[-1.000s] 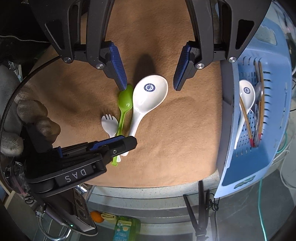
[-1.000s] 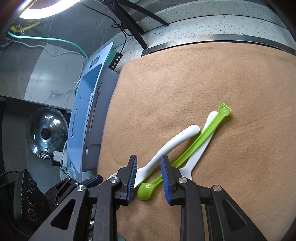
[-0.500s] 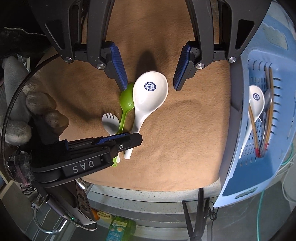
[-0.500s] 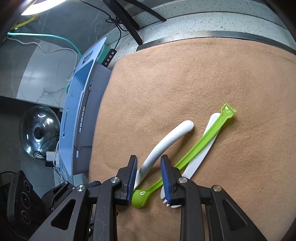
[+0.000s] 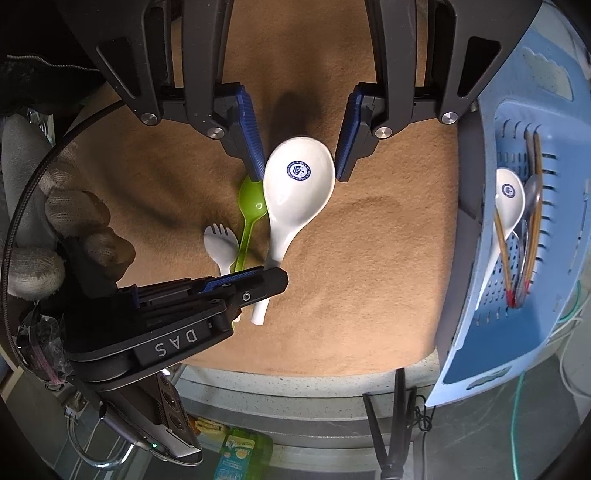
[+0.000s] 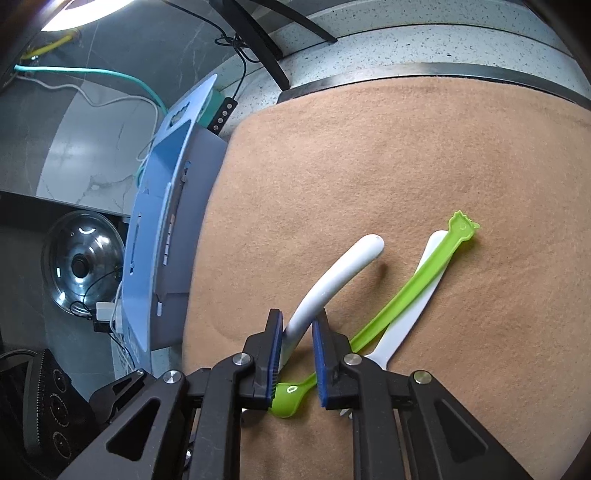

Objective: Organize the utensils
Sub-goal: 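Lift the white ceramic spoon with the left tool, then lower the ceramic spoon into the blue drainer and open the left tool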

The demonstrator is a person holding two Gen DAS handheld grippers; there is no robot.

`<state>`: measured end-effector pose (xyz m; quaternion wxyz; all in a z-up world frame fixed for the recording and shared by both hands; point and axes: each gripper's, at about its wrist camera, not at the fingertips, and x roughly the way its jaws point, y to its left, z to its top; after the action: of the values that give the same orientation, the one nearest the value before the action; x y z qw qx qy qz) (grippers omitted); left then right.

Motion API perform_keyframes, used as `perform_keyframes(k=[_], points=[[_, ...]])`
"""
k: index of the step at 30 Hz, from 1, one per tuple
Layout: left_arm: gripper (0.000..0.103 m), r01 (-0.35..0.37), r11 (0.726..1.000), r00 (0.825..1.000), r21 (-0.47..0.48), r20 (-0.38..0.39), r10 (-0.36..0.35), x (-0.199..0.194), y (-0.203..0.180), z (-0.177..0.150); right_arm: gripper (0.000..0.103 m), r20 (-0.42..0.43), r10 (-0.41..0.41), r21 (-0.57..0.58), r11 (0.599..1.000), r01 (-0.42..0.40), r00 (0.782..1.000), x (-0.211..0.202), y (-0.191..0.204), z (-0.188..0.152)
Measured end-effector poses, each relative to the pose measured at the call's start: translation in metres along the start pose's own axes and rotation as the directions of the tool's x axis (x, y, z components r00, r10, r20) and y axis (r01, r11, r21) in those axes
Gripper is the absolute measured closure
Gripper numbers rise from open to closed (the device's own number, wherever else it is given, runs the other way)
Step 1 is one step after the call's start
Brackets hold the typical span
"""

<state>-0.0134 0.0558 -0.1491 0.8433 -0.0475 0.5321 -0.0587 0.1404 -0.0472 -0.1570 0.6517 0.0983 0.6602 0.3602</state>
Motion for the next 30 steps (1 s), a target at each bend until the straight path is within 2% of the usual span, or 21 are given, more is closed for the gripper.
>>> perform_keyframes(k=[7,9,10,11,13,17,24,28,30], points=[[0.065,-0.015,0.999,0.997,-0.035,0.079,0.018,-0.029,0.009,0.0,0.091,0.034,0.043,-0.041,0.998,-0.042,0.999,-0.017,0.029,0.008],[0.068,-0.017,0.999,0.995,-0.049,0.1,0.022,-0.039,0.015,-0.001,0.092,0.044,0.057,-0.065,0.996,-0.054,0.997,-0.022,0.043,0.014],[0.078,-0.028,0.998,0.993,-0.059,0.115,0.035,-0.044,0.02,0.0,0.092,0.047,0.061,-0.076,0.995,-0.058,0.997,-0.024,0.049,0.016],[0.099,-0.033,0.997,0.992,-0.064,0.119,0.041,-0.045,0.024,0.002,0.093,0.048,0.068,-0.089,0.994,-0.064,0.997,-0.025,0.057,0.019],[0.099,-0.022,0.996,0.989,-0.091,0.144,0.035,-0.053,0.037,0.003,0.093,0.053,0.06,-0.126,0.991,-0.053,0.997,-0.022,0.075,0.023],[0.099,-0.027,0.99,0.987,-0.141,0.154,0.048,-0.053,0.06,0.005,0.095,0.039,0.126,-0.12,0.985,-0.121,0.991,-0.011,0.098,0.033],[0.099,-0.034,0.983,0.981,-0.18,0.184,0.068,-0.067,0.082,0.007,0.096,0.033,0.137,-0.185,0.974,-0.128,0.99,-0.005,0.13,0.046],[0.099,-0.052,0.974,0.973,-0.22,0.209,0.099,-0.08,0.1,0.007,0.096,-0.03,0.109,-0.246,0.963,-0.113,0.994,0.011,0.154,0.056],[0.099,-0.059,0.969,0.971,-0.241,0.211,0.112,-0.083,0.11,0.007,0.096,-0.045,0.07,-0.29,0.954,-0.08,0.997,0.021,0.165,0.059]])
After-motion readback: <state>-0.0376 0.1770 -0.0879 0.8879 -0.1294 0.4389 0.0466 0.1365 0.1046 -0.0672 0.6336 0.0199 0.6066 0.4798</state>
